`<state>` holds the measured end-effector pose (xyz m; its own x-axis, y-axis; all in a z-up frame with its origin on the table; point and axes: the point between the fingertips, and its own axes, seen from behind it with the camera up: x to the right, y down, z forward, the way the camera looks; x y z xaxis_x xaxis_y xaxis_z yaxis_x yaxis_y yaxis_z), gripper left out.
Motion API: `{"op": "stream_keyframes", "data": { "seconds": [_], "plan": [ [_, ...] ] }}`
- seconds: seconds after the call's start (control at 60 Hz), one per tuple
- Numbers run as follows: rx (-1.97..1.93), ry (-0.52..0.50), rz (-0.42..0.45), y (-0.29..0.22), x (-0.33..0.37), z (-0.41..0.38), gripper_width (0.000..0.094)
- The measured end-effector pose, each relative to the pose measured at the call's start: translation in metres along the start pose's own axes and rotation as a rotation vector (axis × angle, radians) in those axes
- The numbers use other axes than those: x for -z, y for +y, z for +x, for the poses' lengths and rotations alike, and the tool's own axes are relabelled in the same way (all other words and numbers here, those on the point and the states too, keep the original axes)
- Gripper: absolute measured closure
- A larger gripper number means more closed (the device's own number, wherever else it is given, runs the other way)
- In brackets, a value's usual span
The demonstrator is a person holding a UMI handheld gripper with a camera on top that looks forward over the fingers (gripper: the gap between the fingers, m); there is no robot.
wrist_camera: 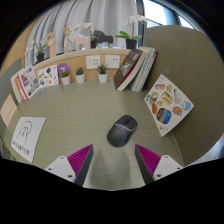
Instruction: Arrange mouse
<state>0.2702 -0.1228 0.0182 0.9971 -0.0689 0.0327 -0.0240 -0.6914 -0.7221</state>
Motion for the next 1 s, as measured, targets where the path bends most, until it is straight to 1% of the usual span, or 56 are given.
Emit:
{"op": "stream_keyframes", "data": {
  "seconds": [0.283,0.5,0.6,0.667,0.833,1.0],
  "plan": [
    [0.017,-0.063,-0.048,-0.031,-0.063,0.011,0.0124],
    [0.022,-0.115,-0.073,-0.051,-0.087,0.004,0.026],
    [0.032,-0.126,-0.091,-0.054,-0.097,0.004,0.0355],
    [0.037,-0.124,-0.099,-0.055,-0.102,0.005,0.0447],
    [0.06,-0.138,-0.124,-0.058,-0.107,0.003,0.05],
    [0.071,-0.135,-0.185,-0.057,-0.109,0.002,0.0604]
  ]
}}
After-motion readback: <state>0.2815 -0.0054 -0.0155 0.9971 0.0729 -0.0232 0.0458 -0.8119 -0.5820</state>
